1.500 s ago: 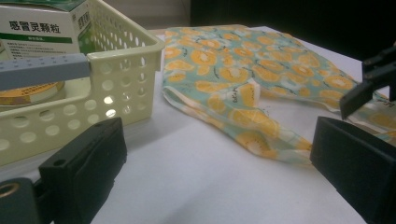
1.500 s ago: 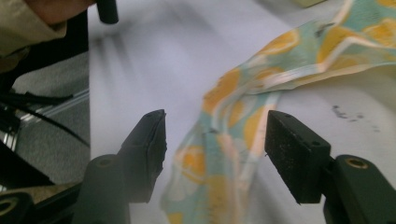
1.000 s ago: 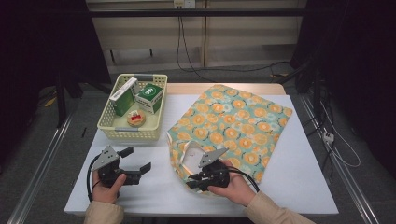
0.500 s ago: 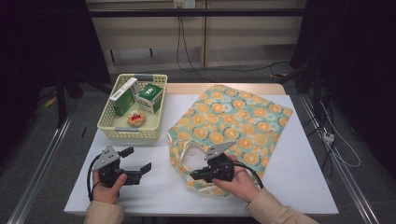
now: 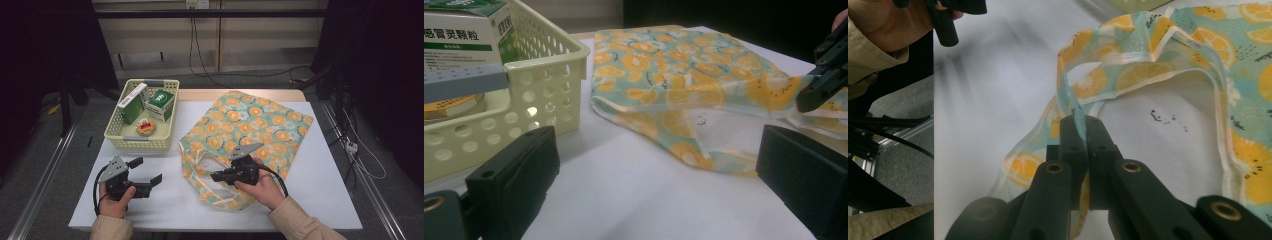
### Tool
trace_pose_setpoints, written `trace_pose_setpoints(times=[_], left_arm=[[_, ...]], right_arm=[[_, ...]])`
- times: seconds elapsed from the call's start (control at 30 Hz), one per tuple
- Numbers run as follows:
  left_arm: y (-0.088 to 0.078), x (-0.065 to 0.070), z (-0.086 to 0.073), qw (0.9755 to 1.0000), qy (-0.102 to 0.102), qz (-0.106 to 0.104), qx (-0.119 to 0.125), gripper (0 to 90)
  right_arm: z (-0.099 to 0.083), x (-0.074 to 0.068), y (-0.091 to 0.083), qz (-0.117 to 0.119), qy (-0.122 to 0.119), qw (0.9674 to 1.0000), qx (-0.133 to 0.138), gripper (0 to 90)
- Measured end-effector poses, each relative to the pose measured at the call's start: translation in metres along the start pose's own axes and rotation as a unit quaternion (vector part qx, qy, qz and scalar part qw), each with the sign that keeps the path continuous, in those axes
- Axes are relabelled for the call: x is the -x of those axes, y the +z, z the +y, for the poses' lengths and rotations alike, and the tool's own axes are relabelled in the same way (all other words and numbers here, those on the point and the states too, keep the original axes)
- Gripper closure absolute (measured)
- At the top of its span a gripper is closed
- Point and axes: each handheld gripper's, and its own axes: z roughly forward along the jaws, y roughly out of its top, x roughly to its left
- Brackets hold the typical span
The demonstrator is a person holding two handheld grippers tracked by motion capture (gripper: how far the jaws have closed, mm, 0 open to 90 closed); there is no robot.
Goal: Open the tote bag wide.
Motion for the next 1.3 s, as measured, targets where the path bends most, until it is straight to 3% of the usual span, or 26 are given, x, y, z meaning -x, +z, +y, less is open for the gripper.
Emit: trace_pose_setpoints(times=[0.23, 0.33, 0.47, 0.7, 0.83, 1.13, 1.3], left_arm=[[0.0, 0.0, 0.0, 1.0, 0.002, 0.001, 0.0, 3.5], [0.0, 0.001, 0.001, 1.0, 0.003, 0.0, -0.001, 3.5], [0.0, 0.002, 0.001, 1.0, 0.005, -0.001, 0.0, 3.5], [0.0, 0.003, 0.002, 1.0, 0.009, -0.002, -0.001, 3.5], [0.0, 0.003, 0.002, 1.0, 0.007, -0.001, 0.002, 3.5], [0.0, 0.003, 0.001, 1.0, 0.009, -0.002, -0.001, 3.5], [0.0, 0.002, 0.001, 1.0, 0.007, -0.001, 0.001, 3.5]], right_arm=[[0.009, 0.015, -0.018, -0.012, 0.01, 0.9996, 0.023, 89.3], [0.015, 0.03, -0.03, -0.029, 0.025, 0.9988, 0.032, 89.4], [0.02, 0.048, -0.043, -0.067, 0.025, 0.9971, 0.026, 89.3], [0.015, 0.08, -0.057, -0.087, 0.063, 0.9936, 0.034, 89.2], [0.01, 0.093, -0.058, -0.104, 0.062, 0.9923, 0.029, 89.1], [0.0, 0.125, -0.059, -0.116, 0.098, 0.9876, 0.038, 89.1], [-0.009, 0.14, -0.057, -0.139, 0.111, 0.9838, 0.025, 89.0]])
